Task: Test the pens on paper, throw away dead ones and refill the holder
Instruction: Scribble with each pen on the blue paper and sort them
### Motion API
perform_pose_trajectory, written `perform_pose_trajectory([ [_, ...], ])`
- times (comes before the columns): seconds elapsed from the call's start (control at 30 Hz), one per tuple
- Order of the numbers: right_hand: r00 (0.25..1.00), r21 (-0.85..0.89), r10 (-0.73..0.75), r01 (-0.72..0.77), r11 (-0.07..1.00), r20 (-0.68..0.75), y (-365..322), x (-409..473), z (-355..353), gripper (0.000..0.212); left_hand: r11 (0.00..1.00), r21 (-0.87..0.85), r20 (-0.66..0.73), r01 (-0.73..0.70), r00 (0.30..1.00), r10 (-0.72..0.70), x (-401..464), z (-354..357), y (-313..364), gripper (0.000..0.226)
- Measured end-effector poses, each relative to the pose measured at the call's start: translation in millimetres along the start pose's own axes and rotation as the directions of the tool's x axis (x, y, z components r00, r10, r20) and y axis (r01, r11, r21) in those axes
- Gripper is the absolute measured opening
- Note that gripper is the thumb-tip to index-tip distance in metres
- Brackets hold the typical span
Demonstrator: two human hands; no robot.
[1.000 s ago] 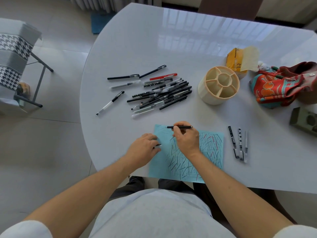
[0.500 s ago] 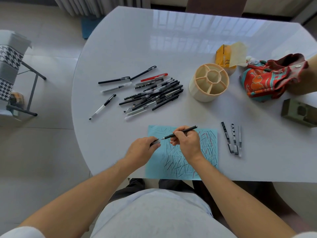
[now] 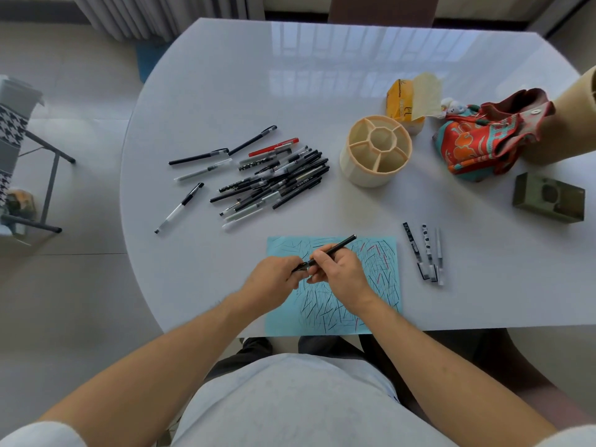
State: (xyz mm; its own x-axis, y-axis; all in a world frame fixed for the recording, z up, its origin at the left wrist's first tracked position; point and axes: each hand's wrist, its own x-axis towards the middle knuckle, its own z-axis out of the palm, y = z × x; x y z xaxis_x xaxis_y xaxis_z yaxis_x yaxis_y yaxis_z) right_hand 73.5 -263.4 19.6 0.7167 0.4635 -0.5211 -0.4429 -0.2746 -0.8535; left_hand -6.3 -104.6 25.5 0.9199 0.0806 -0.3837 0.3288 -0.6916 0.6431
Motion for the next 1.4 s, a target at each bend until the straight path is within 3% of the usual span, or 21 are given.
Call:
perform_pose_trajectory([
  [0.27,0.998,-0.104,0.059,-0.057,0.993,0.024,-6,-3,-31,0.022,0.995,-0.097,0.039,-0.01,0.999,0.014,6,20,3,0.012],
  [0.37,0.984,-0.239,0.091,-0.127,0.963,-0.154,-18,17,-79,0.023,1.0,0.018,0.004,-0.018,1.0,0.018,13,19,-11,0.048],
  [0.4,0.972,-0.397,0.083,-0.166,0.903,-0.219,-21,26,-98,0.022,0.996,0.084,-0.014,-0.026,1.0,0.027,13,18,-18,0.05],
  [0.47,0.948,-0.702,0.041,-0.263,0.662,-0.317,-20,39,-134,0.023,0.968,0.246,0.001,-0.046,0.999,0.047,9,16,-32,0.049],
  [0.53,0.946,-0.834,0.04,-0.303,0.461,-0.322,-14,47,-157,0.024,0.925,0.379,0.041,-0.039,0.999,0.026,4,18,-44,0.05],
  [0.63,0.947,-0.89,0.041,-0.313,0.332,-0.318,-9,48,-170,0.023,0.902,0.431,0.033,-0.02,0.999,0.007,-4,21,-53,0.052],
  [0.73,0.935,-0.906,-0.092,-0.303,0.296,-0.343,-16,50,-160,0.035,0.906,0.424,-0.007,0.012,1.0,-0.01,-8,18,-55,0.053],
  [0.87,0.956,-0.938,-0.268,-0.019,0.347,-0.118,-35,73,-100,0.033,0.914,0.407,-0.022,0.007,1.0,0.002,-9,16,-53,0.055],
  [1.03,0.931,-0.896,-0.318,0.287,0.339,0.178,-63,129,-8,0.036,0.923,0.384,-0.056,-0.019,0.997,0.044,-22,15,-47,0.052],
  [1.13,0.937,-0.941,-0.271,0.277,0.196,0.219,-62,152,22,0.043,0.938,0.346,-0.03,-0.003,0.999,0.014,-35,16,-51,0.05],
  [1.2,0.941,-0.968,-0.249,0.248,0.041,0.231,-58,158,30,0.038,0.939,0.344,0.009,0.016,1.0,-0.021,-42,16,-56,0.05],
  [1.27,0.934,-0.965,-0.244,0.259,-0.042,0.262,-58,158,32,0.033,0.93,0.367,0.061,0.012,0.997,-0.037,-45,16,-62,0.05],
  [1.33,0.921,-0.956,-0.266,0.293,-0.013,0.286,-59,152,29,0.031,0.926,0.379,0.091,-0.002,0.995,-0.035,-46,16,-64,0.051],
  [1.4,0.891,-0.923,-0.354,0.353,0.151,0.283,-64,140,25,0.028,0.929,0.369,0.092,-0.006,0.995,-0.03,-46,14,-64,0.051],
])
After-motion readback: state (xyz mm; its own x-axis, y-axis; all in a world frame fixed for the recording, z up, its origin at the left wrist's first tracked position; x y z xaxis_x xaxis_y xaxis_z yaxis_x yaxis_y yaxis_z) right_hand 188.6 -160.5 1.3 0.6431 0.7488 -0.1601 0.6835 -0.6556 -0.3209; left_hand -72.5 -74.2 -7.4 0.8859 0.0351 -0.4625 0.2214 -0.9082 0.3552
